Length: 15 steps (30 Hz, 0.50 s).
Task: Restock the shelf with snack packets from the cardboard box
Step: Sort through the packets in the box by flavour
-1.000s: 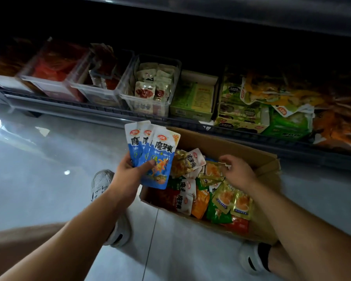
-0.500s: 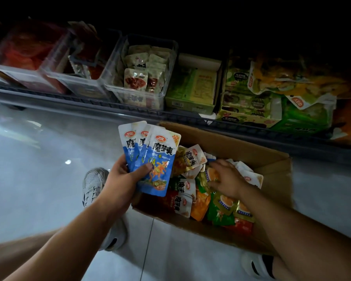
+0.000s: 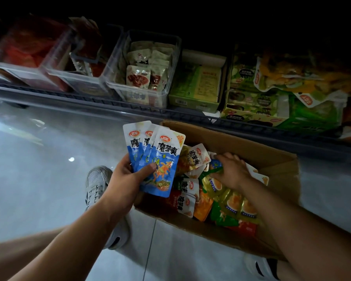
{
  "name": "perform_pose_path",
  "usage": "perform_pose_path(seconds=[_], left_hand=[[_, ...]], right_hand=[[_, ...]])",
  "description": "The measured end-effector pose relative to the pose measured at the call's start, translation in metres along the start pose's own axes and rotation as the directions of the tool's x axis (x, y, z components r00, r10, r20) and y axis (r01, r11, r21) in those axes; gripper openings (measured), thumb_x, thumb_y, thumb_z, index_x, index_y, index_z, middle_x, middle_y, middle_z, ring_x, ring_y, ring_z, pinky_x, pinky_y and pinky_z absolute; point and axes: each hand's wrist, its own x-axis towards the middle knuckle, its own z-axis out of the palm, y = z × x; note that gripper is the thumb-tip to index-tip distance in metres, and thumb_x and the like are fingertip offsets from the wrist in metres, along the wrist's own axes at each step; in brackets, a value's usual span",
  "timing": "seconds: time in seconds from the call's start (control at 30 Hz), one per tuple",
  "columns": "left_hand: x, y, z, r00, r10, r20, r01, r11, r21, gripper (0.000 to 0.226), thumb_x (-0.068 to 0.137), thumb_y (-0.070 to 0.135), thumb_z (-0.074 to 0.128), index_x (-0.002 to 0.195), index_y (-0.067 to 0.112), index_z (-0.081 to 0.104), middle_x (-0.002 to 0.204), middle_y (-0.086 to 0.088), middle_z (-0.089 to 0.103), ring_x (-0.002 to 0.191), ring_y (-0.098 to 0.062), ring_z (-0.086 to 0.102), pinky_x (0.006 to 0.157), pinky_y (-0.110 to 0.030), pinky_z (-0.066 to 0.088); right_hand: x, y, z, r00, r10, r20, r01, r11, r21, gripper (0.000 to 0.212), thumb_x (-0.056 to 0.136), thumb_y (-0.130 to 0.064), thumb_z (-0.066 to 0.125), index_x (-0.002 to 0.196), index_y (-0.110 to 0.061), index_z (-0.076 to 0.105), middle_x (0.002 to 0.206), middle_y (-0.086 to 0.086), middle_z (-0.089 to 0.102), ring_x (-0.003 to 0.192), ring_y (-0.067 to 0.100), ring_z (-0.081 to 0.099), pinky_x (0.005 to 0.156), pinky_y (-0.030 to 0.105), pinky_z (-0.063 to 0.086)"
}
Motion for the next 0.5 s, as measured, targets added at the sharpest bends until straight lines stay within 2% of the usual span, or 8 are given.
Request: perform_pose_path(seconds=[0.1,0.2,0.23,0.33,0.4,0.5], left_hand=[[0.001,-0.001,-0.002,1.000,0.003,0.006,-0.004,1.000,0.018,0.046,0.079,0.009,0.073,0.123,0.013,0.060,0.111,-0.010,0.078,0.098,-0.030,0.076,0.074,-0.038,0.065],[0.002,-0.001,-0.002,1.000,0.009,0.006,-0.009,1.000,0.026,0.048,0.078,0.009,0.074,0.125,0.011,0.060,0.112,-0.011,0.077,0.100,-0.031,0.076,0.076,-0.040,0.065],[0.002,-0.002,-0.002,1.000,0.012,0.004,-0.012,1.000,0.028,0.050,0.078,0.009,0.074,0.125,0.010,0.059,0.112,-0.012,0.077,0.100,-0.031,0.076,0.076,-0.040,0.065],[0.003,-0.001,-0.001,1.000,0.003,-0.004,-0.002,0.999,0.035,0.053,0.077,0.009,0.075,0.127,0.008,0.058,0.113,-0.012,0.077,0.100,-0.031,0.076,0.076,-0.040,0.065],[0.003,0.000,0.000,1.000,0.000,-0.010,0.000,1.000,0.030,0.045,0.084,0.004,0.073,0.127,0.007,0.057,0.112,-0.012,0.077,0.098,-0.030,0.076,0.073,-0.037,0.065],[0.002,0.002,0.003,1.000,0.002,-0.026,-0.001,0.999,0.048,0.033,0.091,0.000,0.068,0.121,0.009,0.059,0.107,-0.010,0.078,0.092,-0.025,0.078,0.066,-0.031,0.063]], right_hand=[[-0.001,-0.004,-0.002,1.000,0.006,-0.003,-0.005,1.000,0.013,0.058,0.089,-0.052,0.065,0.142,-0.034,0.049,0.133,0.000,0.045,0.130,0.023,0.038,0.106,0.036,0.029],[-0.005,-0.007,-0.004,0.998,-0.001,-0.059,0.008,0.994,0.110,0.022,0.097,-0.037,0.058,0.117,-0.034,0.066,0.116,-0.002,0.047,0.120,0.022,0.045,0.101,0.035,0.032],[-0.007,-0.007,-0.006,0.997,-0.009,-0.080,0.020,0.989,0.147,0.016,0.099,-0.033,0.057,0.110,-0.033,0.069,0.114,-0.003,0.049,0.117,0.021,0.047,0.100,0.036,0.034],[-0.019,-0.008,-0.024,0.986,-0.034,-0.161,0.064,0.981,0.184,0.017,0.100,-0.030,0.054,0.104,-0.032,0.071,0.109,-0.006,0.060,0.107,0.020,0.048,0.095,0.040,0.039],[-0.031,-0.012,-0.041,0.967,-0.038,-0.251,0.087,0.978,0.189,0.018,0.100,-0.031,0.055,0.107,-0.031,0.072,0.102,-0.008,0.067,0.100,0.020,0.050,0.091,0.041,0.044],[-0.052,-0.021,-0.064,0.943,-0.034,-0.331,0.115,0.966,0.230,0.020,0.099,-0.034,0.057,0.111,-0.029,0.073,0.092,-0.008,0.068,0.095,0.018,0.057,0.082,0.036,0.049]])
